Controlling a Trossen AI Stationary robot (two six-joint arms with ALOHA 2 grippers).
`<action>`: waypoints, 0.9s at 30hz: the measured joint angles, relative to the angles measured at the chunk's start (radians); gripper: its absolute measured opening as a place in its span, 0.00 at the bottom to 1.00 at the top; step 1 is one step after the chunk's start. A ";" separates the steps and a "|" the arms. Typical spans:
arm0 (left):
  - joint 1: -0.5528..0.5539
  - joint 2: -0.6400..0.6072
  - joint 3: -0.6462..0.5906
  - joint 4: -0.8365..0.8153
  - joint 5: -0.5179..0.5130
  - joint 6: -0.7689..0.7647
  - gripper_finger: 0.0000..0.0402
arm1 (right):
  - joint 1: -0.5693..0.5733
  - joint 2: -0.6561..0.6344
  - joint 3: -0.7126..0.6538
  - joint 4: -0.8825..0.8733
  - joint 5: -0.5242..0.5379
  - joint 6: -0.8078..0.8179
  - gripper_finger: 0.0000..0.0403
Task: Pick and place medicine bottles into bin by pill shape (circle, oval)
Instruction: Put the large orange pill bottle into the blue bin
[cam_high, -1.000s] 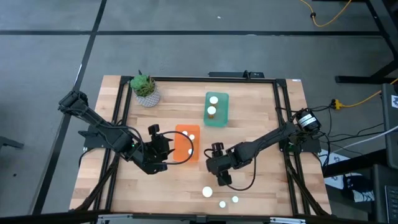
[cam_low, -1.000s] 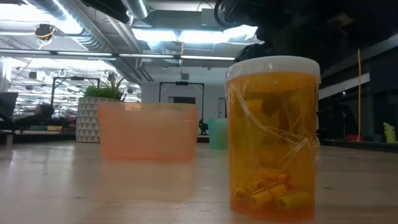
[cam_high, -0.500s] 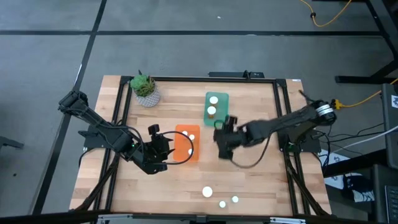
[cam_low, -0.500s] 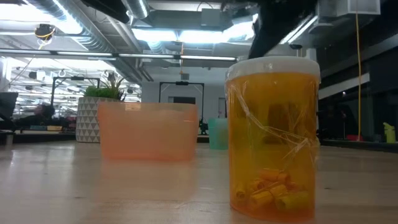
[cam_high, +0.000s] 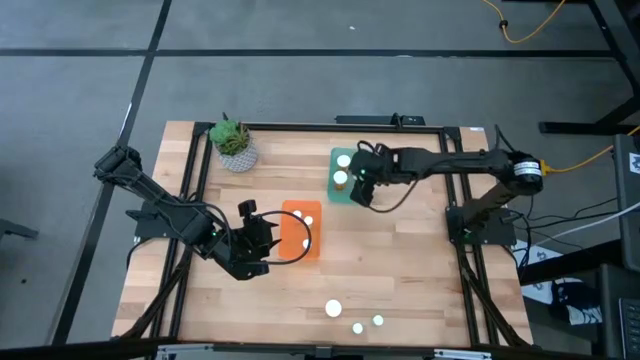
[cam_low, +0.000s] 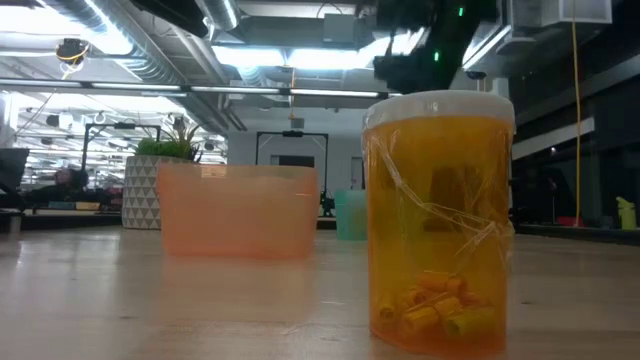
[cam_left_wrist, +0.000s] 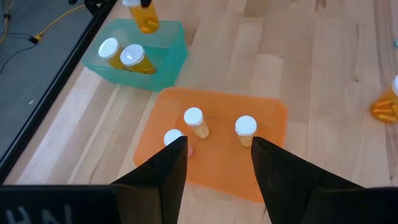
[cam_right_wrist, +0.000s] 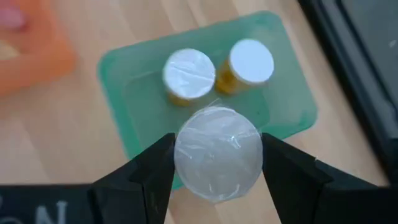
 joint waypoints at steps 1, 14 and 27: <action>0.000 0.000 0.000 0.000 0.000 0.000 0.43 | -0.016 0.000 -0.022 0.034 -0.014 -0.005 0.53; 0.000 0.000 0.000 0.000 0.000 -0.001 0.43 | -0.150 0.000 -0.183 0.265 -0.148 -0.061 0.53; 0.000 0.000 0.000 0.000 0.000 -0.001 0.43 | -0.194 0.014 -0.231 0.352 -0.261 -0.141 0.53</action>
